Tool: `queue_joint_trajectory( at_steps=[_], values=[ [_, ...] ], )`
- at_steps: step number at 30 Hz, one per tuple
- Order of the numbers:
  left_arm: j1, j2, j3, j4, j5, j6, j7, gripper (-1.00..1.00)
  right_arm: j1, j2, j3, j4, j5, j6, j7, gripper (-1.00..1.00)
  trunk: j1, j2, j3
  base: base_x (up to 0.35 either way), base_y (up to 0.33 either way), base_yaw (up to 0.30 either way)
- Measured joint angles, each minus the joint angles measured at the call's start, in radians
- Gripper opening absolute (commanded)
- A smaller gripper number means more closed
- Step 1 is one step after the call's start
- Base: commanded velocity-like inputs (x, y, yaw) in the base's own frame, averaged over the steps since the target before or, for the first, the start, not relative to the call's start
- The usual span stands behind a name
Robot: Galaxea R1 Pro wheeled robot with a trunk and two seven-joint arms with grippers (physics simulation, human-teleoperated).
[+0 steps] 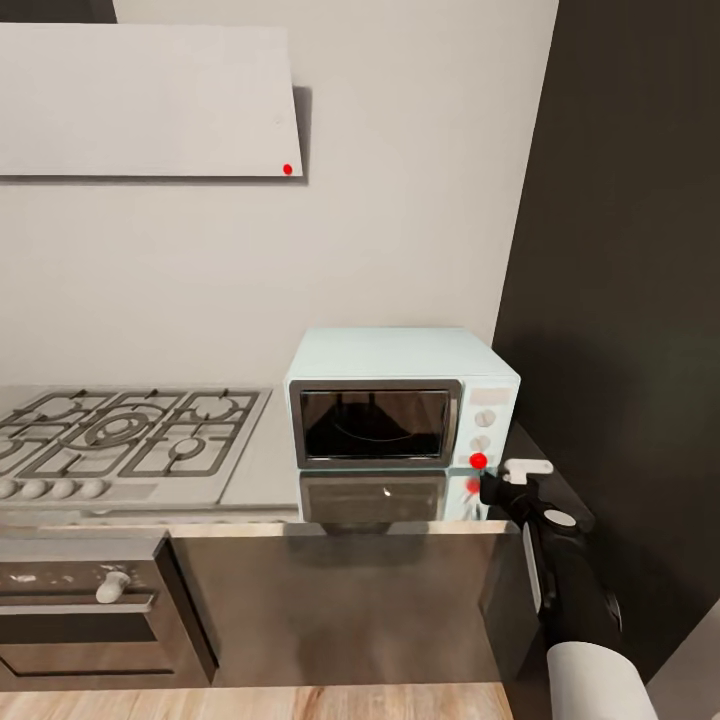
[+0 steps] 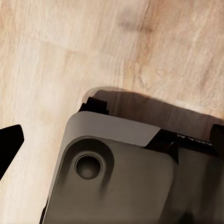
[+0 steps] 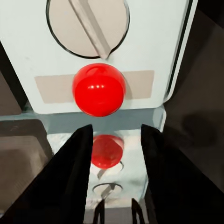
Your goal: In the kitchen, take the popcorn bag from the countertop, put it into the microwave, and heat it until the popcorn is cooked so the cooked popcorn ends up inside the bag.
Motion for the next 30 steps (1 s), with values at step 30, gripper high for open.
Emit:
queue_joint_trajectory(
  at_steps=[30],
  values=[
    [0.0,0.001,0.0,0.0,0.0,0.0,0.002,1.0,0.0,0.007,-0.001,0.05,0.002,0.0,-0.003,-1.0,0.0,0.0,0.0,0.071,0.0,0.0]
  ],
)
